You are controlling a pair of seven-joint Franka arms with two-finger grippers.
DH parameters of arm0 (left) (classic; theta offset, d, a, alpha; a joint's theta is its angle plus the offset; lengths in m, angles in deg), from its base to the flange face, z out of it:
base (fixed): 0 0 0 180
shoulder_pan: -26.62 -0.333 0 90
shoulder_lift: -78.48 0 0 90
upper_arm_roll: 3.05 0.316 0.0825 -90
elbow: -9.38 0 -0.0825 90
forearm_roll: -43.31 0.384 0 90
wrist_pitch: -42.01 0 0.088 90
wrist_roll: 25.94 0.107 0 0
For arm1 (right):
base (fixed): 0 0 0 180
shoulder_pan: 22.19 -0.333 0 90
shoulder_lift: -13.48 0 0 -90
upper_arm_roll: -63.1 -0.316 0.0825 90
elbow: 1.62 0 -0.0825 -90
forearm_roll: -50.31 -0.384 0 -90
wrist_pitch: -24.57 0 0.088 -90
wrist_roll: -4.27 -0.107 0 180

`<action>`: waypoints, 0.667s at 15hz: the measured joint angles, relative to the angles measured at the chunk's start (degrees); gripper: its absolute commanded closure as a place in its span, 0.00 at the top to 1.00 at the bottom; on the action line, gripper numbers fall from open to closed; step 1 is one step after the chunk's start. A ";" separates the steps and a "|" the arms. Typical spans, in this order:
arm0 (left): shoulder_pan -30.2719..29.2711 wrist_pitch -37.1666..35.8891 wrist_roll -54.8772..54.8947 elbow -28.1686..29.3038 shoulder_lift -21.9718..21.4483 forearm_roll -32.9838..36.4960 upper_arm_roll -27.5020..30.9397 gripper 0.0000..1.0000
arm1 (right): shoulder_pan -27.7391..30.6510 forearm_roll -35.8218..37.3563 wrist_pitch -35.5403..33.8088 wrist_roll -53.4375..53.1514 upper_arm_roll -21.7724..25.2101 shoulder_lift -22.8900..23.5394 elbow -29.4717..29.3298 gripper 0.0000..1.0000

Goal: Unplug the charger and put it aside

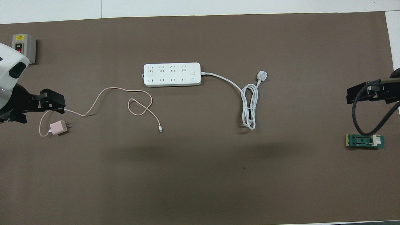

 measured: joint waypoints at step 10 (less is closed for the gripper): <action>-2.70 2.88 6.77 0.22 0.03 -1.42 1.16 1.00 | 0.00 0.00 -0.03 0.06 0.00 -0.02 0.11 1.00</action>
